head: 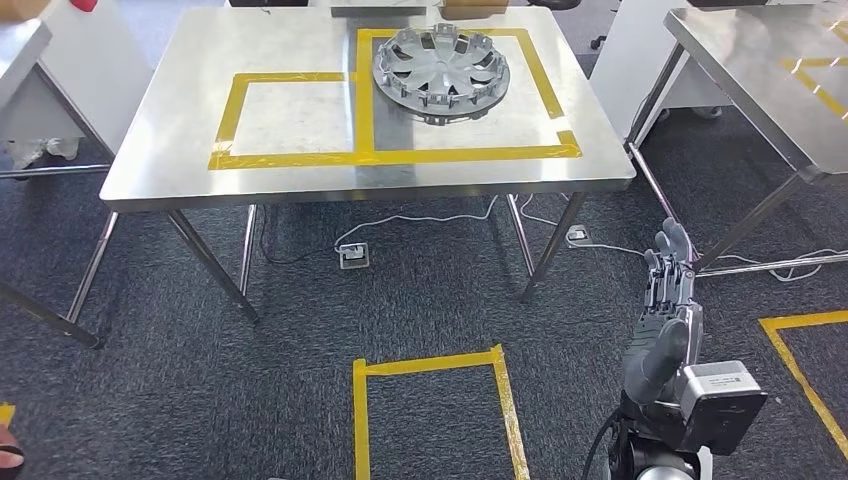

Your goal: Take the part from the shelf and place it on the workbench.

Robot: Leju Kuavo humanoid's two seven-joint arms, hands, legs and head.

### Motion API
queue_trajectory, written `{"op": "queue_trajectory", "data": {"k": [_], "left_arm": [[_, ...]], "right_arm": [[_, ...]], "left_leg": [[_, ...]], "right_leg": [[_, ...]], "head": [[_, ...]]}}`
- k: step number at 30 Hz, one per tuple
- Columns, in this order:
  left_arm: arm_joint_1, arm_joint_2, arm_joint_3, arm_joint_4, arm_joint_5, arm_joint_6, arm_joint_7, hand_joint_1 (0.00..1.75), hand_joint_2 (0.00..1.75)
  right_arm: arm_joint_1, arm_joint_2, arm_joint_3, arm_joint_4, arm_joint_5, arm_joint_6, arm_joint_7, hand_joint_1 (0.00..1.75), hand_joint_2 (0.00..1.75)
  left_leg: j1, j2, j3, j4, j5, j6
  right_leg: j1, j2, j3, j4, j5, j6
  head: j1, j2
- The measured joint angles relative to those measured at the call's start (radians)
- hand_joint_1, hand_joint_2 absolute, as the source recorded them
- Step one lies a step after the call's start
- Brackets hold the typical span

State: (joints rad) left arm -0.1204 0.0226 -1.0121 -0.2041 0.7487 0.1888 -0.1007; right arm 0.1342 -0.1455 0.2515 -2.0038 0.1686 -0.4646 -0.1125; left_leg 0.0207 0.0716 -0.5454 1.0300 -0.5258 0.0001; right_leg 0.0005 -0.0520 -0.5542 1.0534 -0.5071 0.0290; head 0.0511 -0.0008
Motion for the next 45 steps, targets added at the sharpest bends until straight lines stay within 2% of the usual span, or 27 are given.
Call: {"op": "queue_trajectory", "data": {"k": [2, 5, 7, 9, 11, 12, 14, 16, 18, 20, 21, 22, 24, 26, 27, 28, 29, 31, 33, 35, 36, 38, 39, 41, 42, 43, 45], "left_arm": [[0.0, 0.0, 0.0, 0.0, -0.001, 0.0, 0.0, 0.0, 0.0], [0.0, 0.0, 0.0, 0.0, -0.002, 0.0, 0.001, 0.0, 0.0], [-0.002, 0.0, 0.0, 0.0, -0.005, 0.0, 0.001, 0.0, 0.0], [-0.003, 0.0, 0.0, 0.0, -0.007, 0.0, 0.001, 0.0, 0.0], [0.001, 0.0, 0.0, 0.0, -0.008, 0.0, 0.0, 0.0, 0.0], [0.003, 0.0, 0.0, 0.0, -0.008, 0.0, 0.0, 0.0, 0.0], [0.004, 0.0, 0.0, 0.0, -0.009, 0.0, 0.0, 0.0, 0.0], [0.004, 0.0, 0.0, 0.0, -0.01, 0.0, 0.0, 0.0, 0.0], [0.004, 0.001, 0.0, 0.0, -0.01, 0.0, 0.0, 0.0, 0.0], [0.005, 0.001, 0.0, 0.0, -0.011, 0.0, 0.001, 0.0, 0.0], [0.005, 0.002, 0.0, 0.0, -0.011, 0.0, 0.002, 0.0, 0.0], [0.005, 0.003, 0.0, 0.0, -0.011, 0.0, 0.001, 0.0, 0.0], [0.005, 0.003, 0.0, 0.0, -0.011, 0.0, 0.001, 0.0, 0.0], [0.007, 0.003, 0.0, 0.0, -0.011, 0.0, 0.002, 0.0, 0.0], [0.007, 0.003, 0.0, 0.0, -0.012, 0.0, 0.003, 0.0, 0.0], [0.007, 0.003, 0.0, 0.0, -0.012, 0.0, 0.004, 0.0, 0.0], [0.006, 0.003, 0.0, 0.0, -0.012, 0.0, 0.005, 0.0, 0.0], [0.002, 0.003, 0.0, 0.0, -0.013, 0.0, 0.005, 0.0, 0.0], [0.0, 0.002, 0.0, 0.0, -0.013, 0.0, 0.006, 0.0, 0.0], [-0.001, 0.001, 0.0, 0.0, -0.014, 0.0, 0.008, 0.0, 0.0], [-0.002, 0.001, 0.0, 0.0, -0.014, 0.0, 0.008, 0.0, 0.0], [-0.005, 0.001, 0.0, 0.0, -0.014, 0.0, 0.009, 0.0, 0.0], [-0.005, 0.001, 0.0, 0.0, -0.014, 0.0, 0.01, 0.0, 0.0], [-0.001, 0.001, 0.0, 0.0, -0.014, -0.001, 0.012, 0.0, 0.0], [0.002, 0.001, 0.0, 0.0, -0.014, -0.001, 0.013, 0.0, 0.0], [0.004, 0.001, 0.0, 0.0, -0.014, -0.001, 0.014, 0.0, 0.0], [0.004, 0.001, 0.0, 0.0, -0.014, -0.002, 0.014, 0.0, 0.0]], "right_arm": [[-0.001, 0.0, 0.0, 0.0, 0.0, 0.0, 0.0, 0.0, 0.0], [0.002, 0.0, 0.0, 0.0, -0.001, 0.0, 0.0, 0.0, 0.0], [0.004, 0.001, -0.001, 0.0, -0.003, 0.0, 0.0, 0.0, 0.0], [0.005, 0.002, -0.001, 0.0, -0.009, 0.0, -0.001, 0.0, 0.0], [0.007, 0.002, -0.002, 0.001, -0.016, 0.001, -0.002, 0.0, 0.0], [0.008, 0.002, -0.002, 0.001, -0.019, 0.002, -0.003, 0.0, 0.0], [0.008, 0.003, -0.002, 0.001, -0.022, 0.003, -0.004, 0.0, 0.0], [0.007, 0.004, -0.002, 0.001, -0.022, 0.004, -0.006, 0.0, 0.0], [0.005, 0.004, -0.002, 0.002, -0.022, 0.005, -0.008, 0.0, 0.0], [0.005, 0.005, -0.002, 0.003, -0.022, 0.006, -0.01, 0.0, 0.0], [0.006, 0.005, -0.002, 0.004, -0.022, 0.006, -0.011, 0.0, 0.0], [0.005, 0.005, -0.003, 0.004, -0.022, 0.006, -0.011, 0.0, 0.0], [0.002, 0.005, -0.004, 0.005, -0.022, 0.007, -0.012, 0.0, 0.0], [0.002, 0.005, -0.004, 0.008, -0.023, 0.007, -0.012, 0.0, 0.0], [0.003, 0.006, -0.004, 0.009, -0.023, 0.007, -0.012, 0.0, 0.0], [0.004, 0.006, -0.004, 0.011, -0.024, 0.008, -0.012, 0.0, 0.0], [0.004, 0.006, -0.004, 0.012, -0.025, 0.009, -0.012, 0.0, 0.0], [0.003, 0.006, -0.004, 0.014, -0.026, 0.01, -0.013, 0.0, 0.0], [0.002, 0.006, -0.004, 0.015, -0.029, 0.011, -0.014, 0.0, 0.0], [0.004, 0.007, -0.004, 0.016, -0.032, 0.011, -0.015, 0.0, 0.0], [0.005, 0.007, -0.004, 0.016, -0.032, 0.011, -0.016, 0.0, 0.0], [0.004, 0.008, -0.004, 0.016, -0.032, 0.011, -0.017, 0.0, 0.0], [0.004, 0.009, -0.004, 0.016, -0.033, 0.011, -0.017, 0.0, 0.0], [0.003, 0.009, -0.004, 0.017, -0.033, 0.011, -0.018, 0.0, 0.0], [0.004, 0.01, -0.004, 0.018, -0.033, 0.011, -0.018, 0.0, 0.0], [0.004, 0.01, -0.004, 0.02, -0.033, 0.012, -0.018, 0.0, 0.0], [0.004, 0.01, -0.004, 0.022, -0.033, 0.013, -0.018, 0.0, 0.0]], "left_leg": [[-0.004, 0.016, -0.001, 0.0, 0.0, -0.007], [-0.003, 0.038, 0.002, -0.003, -0.003, -0.019], [-0.001, -0.006, -0.006, 0.025, -0.029, -0.026], [-0.001, -0.067, -0.053, 0.129, -0.088, -0.028], [-0.003, -0.078, -0.113, 0.245, -0.128, -0.026], [-0.004, -0.078, -0.127, 0.265, -0.121, -0.025], [-0.004, -0.09, -0.103, 0.192, -0.051, -0.018], [-0.001, -0.142, -0.051, 0.068, 0.011, -0.009], [0.0, -0.174, -0.027, 0.015, 0.019, -0.007], [-0.001, -0.151, -0.023, 0.007, 0.017, -0.006], [0.0, -0.138, -0.021, 0.003, 0.018, -0.003], [0.002, -0.123, -0.018, 0.0, 0.018, 0.0], [0.004, -0.089, -0.014, -0.003, 0.016, 0.006], [0.003, -0.052, -0.012, -0.003, 0.012, 0.008], [0.003, -0.036, -0.011, -0.003, 0.009, 0.007], [0.003, -0.021, -0.009, -0.003, 0.007, 0.005], [0.003, -0.008, -0.006, -0.003, 0.005, 0.002], [0.002, 0.012, 0.001, -0.004, -0.001, -0.004], [-0.002, 0.028, 0.005, -0.005, -0.004, -0.013], [-0.003, 0.045, 0.011, -0.01, -0.005, -0.023], [-0.001, 0.033, 0.015, -0.008, -0.01, -0.028], [0.001, -0.029, -0.003, 0.037, -0.044, -0.035], [0.002, -0.065, -0.029, 0.091, -0.074, -0.036], [-0.001, -0.083, -0.099, 0.222, -0.126, -0.034], [-0.003, -0.081, -0.125, 0.262, -0.13, -0.032], [-0.004, -0.079, -0.134, 0.265, -0.112, -0.03], [-0.004, -0.1, -0.103, 0.167, -0.032, -0.023]], "right_leg": [[0.01, -0.025, 0.016, -0.047, 0.004, -0.011], [0.01, -0.003, 0.012, -0.054, 0.008, -0.025], [0.005, 0.015, 0.017, -0.067, 0.018, -0.038], [0.003, 0.035, 0.019, -0.074, 0.024, -0.048], [0.007, 0.06, 0.018, -0.072, 0.025, -0.05], [0.009, 0.073, 0.018, -0.071, 0.025, -0.051], [0.011, 0.102, 0.019, -0.064, 0.021, -0.05], [0.01, 0.126, 0.015, -0.052, 0.015, -0.045], [0.005, 0.15, 0.005, -0.044, 0.011, -0.034], [0.001, 0.173, -0.003, -0.042, 0.013, -0.022], [0.002, 0.164, -0.006, -0.039, 0.011, -0.017], [0.003, 0.141, -0.015, -0.022, 0.0, -0.011], [0.002, 0.081, -0.063, 0.074, -0.051, 0.002], [-0.006, 0.059, -0.128, 0.2, -0.101, 0.014], [-0.008, 0.056, -0.144, 0.23, -0.103, 0.017], [-0.01, 0.053, -0.141, 0.222, -0.085, 0.018], [-0.011, 0.048, -0.118, 0.174, -0.05, 0.017], [-0.005, 0.013, -0.052, 0.037, 0.012, 0.008], [0.004, -0.014, -0.017, -0.036, 0.027, -0.008], [0.008, -0.002, -0.016, -0.044, 0.024, -0.023], [0.007, 0.006, -0.014, -0.049, 0.027, -0.029], [0.002, 0.024, -0.009, -0.058, 0.033, -0.042], [0.001, 0.032, -0.008, -0.06, 0.034, -0.047], [0.003, 0.054, -0.008, -0.06, 0.034, -0.052], [0.005, 0.068, -0.008, -0.059, 0.033, -0.054], [0.007, 0.083, -0.007, -0.057, 0.032, -0.054], [0.007, 0.113, -0.004, -0.052, 0.028, -0.053]], "head": [[-0.001, 0.0], [-0.003, 0.0], [-0.009, 0.0], [-0.023, 0.0], [-0.035, 0.0], [-0.04, 0.0], [-0.049, 0.0], [-0.052, 0.0], [-0.051, 0.0], [-0.052, 0.0], [-0.052, 0.0], [-0.047, 0.0], [-0.033, 0.0], [-0.022, 0.0], [-0.019, 0.0], [-0.014, 0.0], [-0.01, 0.0], [-0.002, 0.0], [-0.001, 0.0], [-0.003, 0.0], [-0.005, 0.0], [-0.011, 0.0], [-0.017, 0.0], [-0.029, 0.0], [-0.034, 0.0], [-0.037, 0.0], [-0.047, 0.0]]}}
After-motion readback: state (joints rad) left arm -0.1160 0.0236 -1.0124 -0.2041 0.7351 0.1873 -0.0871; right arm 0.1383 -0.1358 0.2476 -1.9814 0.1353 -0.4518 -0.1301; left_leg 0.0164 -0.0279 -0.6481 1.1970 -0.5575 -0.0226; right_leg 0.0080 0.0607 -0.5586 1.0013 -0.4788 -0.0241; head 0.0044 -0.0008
